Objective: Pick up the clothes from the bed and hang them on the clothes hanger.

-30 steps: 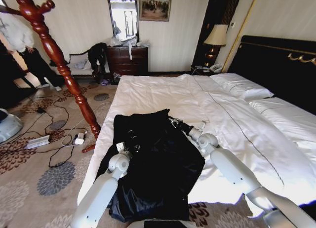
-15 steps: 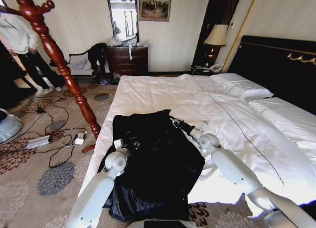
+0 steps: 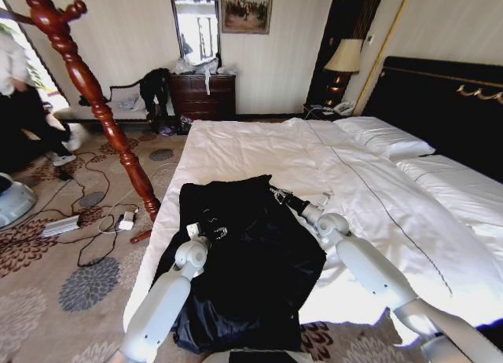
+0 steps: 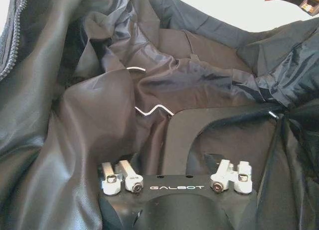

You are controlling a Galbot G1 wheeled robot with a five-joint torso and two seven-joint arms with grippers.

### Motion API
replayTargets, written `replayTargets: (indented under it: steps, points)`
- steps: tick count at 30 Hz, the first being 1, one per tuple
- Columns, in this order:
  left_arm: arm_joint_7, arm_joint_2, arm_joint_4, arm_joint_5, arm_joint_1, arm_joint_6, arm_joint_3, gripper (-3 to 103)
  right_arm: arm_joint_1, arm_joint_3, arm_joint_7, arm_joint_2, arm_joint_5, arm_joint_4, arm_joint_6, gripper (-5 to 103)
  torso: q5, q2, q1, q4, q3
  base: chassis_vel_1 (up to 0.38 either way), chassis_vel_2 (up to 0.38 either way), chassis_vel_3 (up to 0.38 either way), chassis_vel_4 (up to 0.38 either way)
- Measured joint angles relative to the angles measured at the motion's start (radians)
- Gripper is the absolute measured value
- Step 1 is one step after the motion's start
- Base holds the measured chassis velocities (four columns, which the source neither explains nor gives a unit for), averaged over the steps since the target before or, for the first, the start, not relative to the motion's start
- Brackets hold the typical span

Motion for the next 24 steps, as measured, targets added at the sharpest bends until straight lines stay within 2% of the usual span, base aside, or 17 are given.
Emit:
replayTargets:
  steps: [3, 6, 7, 9, 12, 18, 24]
  points:
    - [-0.005, 0.001, 0.002, -0.004, -0.008, 0.020, 0.011, 58, -0.004, 0.003, 0.000, -0.001, -0.003, 0.002, 0.001, 0, 0.0000, 0.000, 0.000, -0.0002, 0.000, 0.000, 0.000, 0.000, 0.000]
    - [-0.011, 0.008, 0.002, -0.004, -0.012, 0.039, 0.021, 53, -0.007, 0.006, -0.001, -0.001, -0.004, 0.004, 0.002, 0, 0.0000, 0.000, 0.000, -0.0002, 0.000, 0.000, 0.000, 0.000, 0.000]
    - [-0.014, 0.016, 0.000, -0.003, -0.014, 0.049, 0.027, 42, -0.008, 0.008, -0.001, -0.003, -0.004, 0.004, 0.002, 0, 0.0000, 0.000, 0.000, -0.0003, 0.000, 0.000, 0.000, 0.000, 0.000]
    - [-0.015, 0.020, -0.001, -0.004, -0.015, 0.052, 0.029, 42, -0.009, 0.009, -0.001, -0.003, -0.004, 0.005, 0.002, 0, 0.0000, 0.000, 0.000, -0.0002, 0.000, 0.000, 0.000, 0.000, 0.000]
    - [-0.014, 0.035, -0.009, -0.011, -0.017, 0.058, 0.032, 28, -0.014, 0.016, -0.005, -0.007, -0.005, 0.006, 0.002, 0, -0.0001, 0.000, 0.000, -0.0005, 0.000, 0.000, 0.000, 0.000, 0.000]
    - [0.016, 0.056, -0.050, -0.006, -0.016, 0.040, 0.024, 26, -0.019, 0.020, -0.012, -0.009, -0.008, 0.006, 0.003, 0, -0.0003, 0.000, 0.000, -0.0004, 0.000, 0.000, 0.000, 0.000, 0.000]
    - [0.051, 0.130, -0.128, 0.026, -0.002, 0.037, 0.031, 26, -0.018, 0.021, -0.019, -0.007, -0.014, 0.000, 0.004, 0, -0.0002, 0.000, 0.000, -0.0003, 0.000, 0.000, 0.000, 0.000, 0.000]
